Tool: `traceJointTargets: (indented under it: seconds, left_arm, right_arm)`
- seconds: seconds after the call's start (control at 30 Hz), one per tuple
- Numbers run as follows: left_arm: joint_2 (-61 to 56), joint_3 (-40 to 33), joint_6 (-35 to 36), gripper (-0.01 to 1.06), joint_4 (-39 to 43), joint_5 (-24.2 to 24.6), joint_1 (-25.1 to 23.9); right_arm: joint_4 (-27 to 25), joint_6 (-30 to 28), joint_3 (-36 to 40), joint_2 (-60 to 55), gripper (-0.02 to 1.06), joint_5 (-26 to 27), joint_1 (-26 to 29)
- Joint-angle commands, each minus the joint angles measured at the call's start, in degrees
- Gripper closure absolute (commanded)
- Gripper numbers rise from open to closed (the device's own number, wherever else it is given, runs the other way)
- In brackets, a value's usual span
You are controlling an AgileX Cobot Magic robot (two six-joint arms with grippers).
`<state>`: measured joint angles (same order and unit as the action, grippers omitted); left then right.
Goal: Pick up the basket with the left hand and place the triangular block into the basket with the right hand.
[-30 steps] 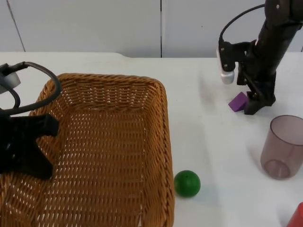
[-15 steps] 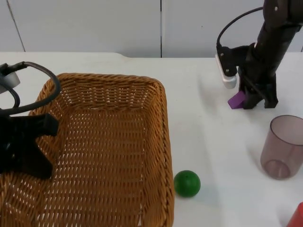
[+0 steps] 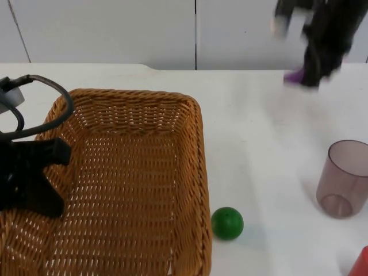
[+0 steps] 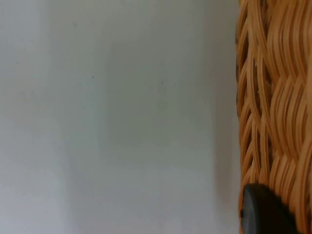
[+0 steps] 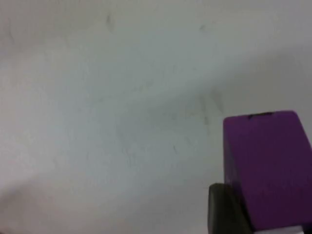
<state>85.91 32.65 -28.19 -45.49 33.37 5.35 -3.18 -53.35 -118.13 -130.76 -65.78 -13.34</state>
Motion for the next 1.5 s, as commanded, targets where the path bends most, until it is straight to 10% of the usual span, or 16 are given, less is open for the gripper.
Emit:
traceJointTargets:
  seconds: [0.0,0.07,0.17,0.5,1.1,1.47]
  left_arm:
    - [-0.77,0.02,-0.40,1.05,-0.70,0.43,-0.26]
    - [-0.77,0.02,-0.40,1.05,-0.58,0.42,-0.26]
    - [-0.77,0.02,-0.40,1.05,-0.46,0.42,-0.26]
    - [-0.77,0.02,-0.40,1.05,1.13,0.20,-0.26]
    - [-0.77,0.02,-0.40,1.05,1.13,0.31,-0.26]
    - [-0.77,0.02,-0.40,1.05,1.13,0.65,-0.26]
  right_arm:
    - [-0.80,15.19,-0.85,5.16,1.05,-2.50,-0.03]
    - [-0.97,30.90,-0.85,8.62,1.05,-3.84,-0.03]
    - [-1.52,39.01,-0.85,11.59,1.05,-4.18,-0.03]
    - [-4.53,41.06,-0.51,18.16,1.05,-4.18,-1.56]
    - [-4.51,37.70,11.30,18.36,1.05,2.40,-30.23]
    - [-4.77,37.44,13.04,11.26,1.05,6.13,-32.71]
